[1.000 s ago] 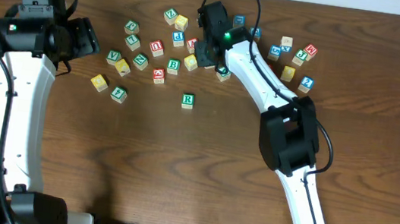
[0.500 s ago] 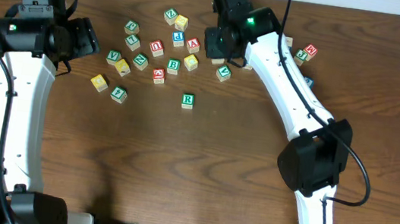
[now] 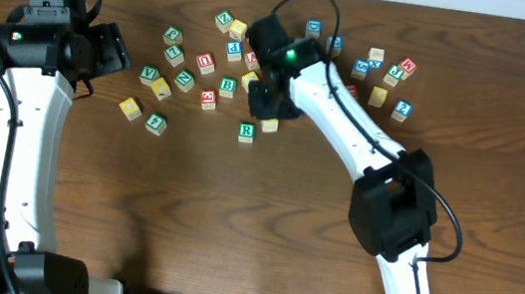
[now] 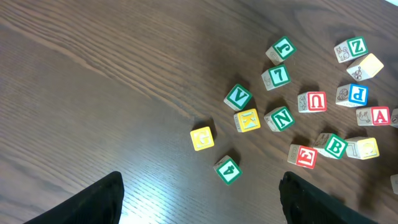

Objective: Spell out ROBOT
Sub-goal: 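Carry the yellow O block to the right side of the R block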

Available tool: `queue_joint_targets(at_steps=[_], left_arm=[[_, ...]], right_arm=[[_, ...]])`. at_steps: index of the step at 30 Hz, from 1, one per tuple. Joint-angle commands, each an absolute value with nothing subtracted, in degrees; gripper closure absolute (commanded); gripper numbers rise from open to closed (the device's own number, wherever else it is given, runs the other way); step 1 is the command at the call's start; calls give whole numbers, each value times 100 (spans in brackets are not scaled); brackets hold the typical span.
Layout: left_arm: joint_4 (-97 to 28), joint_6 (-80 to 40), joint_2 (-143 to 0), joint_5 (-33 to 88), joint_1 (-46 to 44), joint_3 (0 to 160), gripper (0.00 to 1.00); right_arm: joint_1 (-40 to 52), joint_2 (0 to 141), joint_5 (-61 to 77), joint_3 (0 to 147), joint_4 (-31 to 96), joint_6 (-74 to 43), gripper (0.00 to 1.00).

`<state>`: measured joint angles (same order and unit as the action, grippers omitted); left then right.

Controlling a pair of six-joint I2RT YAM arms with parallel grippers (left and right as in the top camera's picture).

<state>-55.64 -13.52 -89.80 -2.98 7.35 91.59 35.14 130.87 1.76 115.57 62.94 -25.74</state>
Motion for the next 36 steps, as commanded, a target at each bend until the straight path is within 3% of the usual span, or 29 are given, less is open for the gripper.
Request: queue_joint_targets(at_steps=[1,29,36], left_arm=[[-5566,-1387,-9024,-346,742,9118,21],[-5566,-1387,-9024,-346,742,9118,21],[-5566,-1387,-9024,-346,742,9118,21]], right_arm=[[3503,13152,145,11251,6093,-2873,87],[3745,13155,-117,10680,5553,-3277,79],[3754,13155,-115,10680,5570,-3277,67]])
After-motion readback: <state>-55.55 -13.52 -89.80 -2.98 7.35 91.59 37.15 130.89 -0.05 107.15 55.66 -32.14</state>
